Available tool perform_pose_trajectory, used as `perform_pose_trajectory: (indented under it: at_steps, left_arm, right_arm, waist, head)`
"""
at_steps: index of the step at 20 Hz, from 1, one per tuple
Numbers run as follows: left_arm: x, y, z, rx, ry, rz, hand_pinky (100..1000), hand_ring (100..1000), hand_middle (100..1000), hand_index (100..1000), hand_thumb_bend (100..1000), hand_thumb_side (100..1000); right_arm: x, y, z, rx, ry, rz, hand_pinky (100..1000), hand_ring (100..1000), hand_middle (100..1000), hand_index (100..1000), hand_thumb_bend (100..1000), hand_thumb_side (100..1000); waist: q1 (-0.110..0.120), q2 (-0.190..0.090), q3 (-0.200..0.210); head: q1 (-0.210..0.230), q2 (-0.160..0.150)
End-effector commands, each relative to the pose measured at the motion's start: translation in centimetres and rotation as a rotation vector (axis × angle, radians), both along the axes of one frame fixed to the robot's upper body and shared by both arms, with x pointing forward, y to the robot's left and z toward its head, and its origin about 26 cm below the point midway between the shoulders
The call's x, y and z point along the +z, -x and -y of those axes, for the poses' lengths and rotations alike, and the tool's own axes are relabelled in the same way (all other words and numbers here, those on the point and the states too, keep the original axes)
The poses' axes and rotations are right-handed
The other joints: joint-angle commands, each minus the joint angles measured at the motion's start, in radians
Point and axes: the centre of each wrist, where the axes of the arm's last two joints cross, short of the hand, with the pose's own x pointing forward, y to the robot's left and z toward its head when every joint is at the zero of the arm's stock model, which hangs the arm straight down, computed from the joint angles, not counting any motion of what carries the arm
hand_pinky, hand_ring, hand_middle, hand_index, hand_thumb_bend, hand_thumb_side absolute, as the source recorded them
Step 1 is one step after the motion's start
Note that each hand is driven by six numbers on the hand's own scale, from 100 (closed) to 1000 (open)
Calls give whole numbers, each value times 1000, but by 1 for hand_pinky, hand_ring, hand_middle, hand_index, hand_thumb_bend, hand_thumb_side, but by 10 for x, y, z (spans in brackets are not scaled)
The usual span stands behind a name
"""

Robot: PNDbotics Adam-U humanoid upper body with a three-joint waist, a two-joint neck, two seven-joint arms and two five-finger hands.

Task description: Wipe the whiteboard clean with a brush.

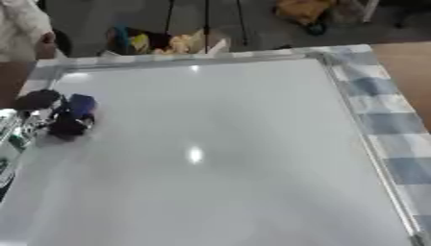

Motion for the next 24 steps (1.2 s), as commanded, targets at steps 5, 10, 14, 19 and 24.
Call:
perform_pose_trajectory:
  at_steps: [5,10,14,19,24]
  left_arm:
    - [8,0,14,-39,-34,3,483,588,544,435,213,690]
    - [7,0,17,-51,-29,-10,489,600,570,440,226,720]
    - [8,0,18,-58,-25,-11,489,600,571,436,219,724]
    - [8,0,17,-50,-22,-9,490,601,572,426,202,727]
    - [6,-2,11,-16,-37,-8,437,611,580,417,208,714]
  right_arm:
    - [9,5,2,-2,8,32,829,846,762,850,100,1000]
    - [9,5,2,-3,9,31,829,846,762,850,100,1000]
    - [9,5,2,-2,9,31,829,846,762,850,100,1000]
    - [9,5,2,-2,9,32,829,846,762,849,100,1000]
    - [9,5,2,-2,9,31,829,846,761,849,100,1000]
  waist:
    - [-2,-26,-2]
    - [-2,-26,0]
    - [-1,-26,2]
    - [-1,-26,1]
    - [-2,-25,3]
  head:
    - [19,-1]
    - [26,1]
    - [31,2]
    - [32,0]
    - [33,-2]
